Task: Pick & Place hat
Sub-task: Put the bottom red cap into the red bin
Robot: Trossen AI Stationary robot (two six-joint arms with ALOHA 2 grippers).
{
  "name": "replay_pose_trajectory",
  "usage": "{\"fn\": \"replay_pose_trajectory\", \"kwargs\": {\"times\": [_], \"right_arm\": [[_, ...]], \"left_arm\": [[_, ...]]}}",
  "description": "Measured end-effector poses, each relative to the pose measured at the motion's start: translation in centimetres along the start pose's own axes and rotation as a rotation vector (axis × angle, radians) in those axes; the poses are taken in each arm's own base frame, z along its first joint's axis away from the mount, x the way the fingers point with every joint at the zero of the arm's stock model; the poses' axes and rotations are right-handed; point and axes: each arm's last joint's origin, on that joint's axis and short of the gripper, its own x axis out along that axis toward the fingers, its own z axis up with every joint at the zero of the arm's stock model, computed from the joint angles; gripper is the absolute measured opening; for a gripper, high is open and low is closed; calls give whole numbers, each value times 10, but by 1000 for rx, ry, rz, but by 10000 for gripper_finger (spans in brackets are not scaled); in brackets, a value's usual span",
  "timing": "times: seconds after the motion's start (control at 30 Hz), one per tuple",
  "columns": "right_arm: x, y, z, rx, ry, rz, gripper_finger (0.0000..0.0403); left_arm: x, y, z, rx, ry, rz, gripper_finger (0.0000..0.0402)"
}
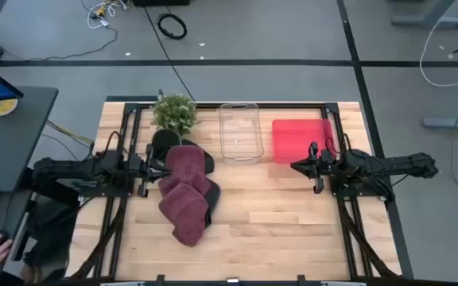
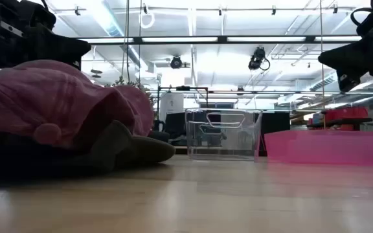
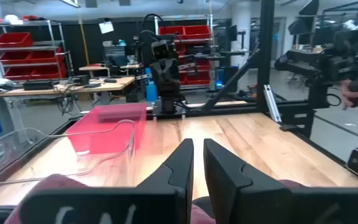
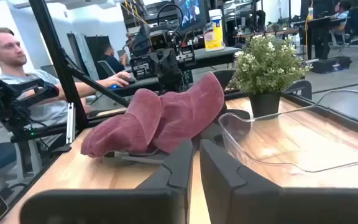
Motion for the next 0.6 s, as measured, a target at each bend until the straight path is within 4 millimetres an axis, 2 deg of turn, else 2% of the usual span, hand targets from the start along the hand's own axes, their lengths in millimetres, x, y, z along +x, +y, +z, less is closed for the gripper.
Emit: {"fn": "replay_pose_trajectory", "kwargs": {"times": [0.4,0.6], "right_arm": [[0,0,0,2,0,-1,36],[0,0,0,57,0,-2,36]], "left_arm": [[0,1,0,2,1,30,42],[0,1,0,1,0,30,42]]}}
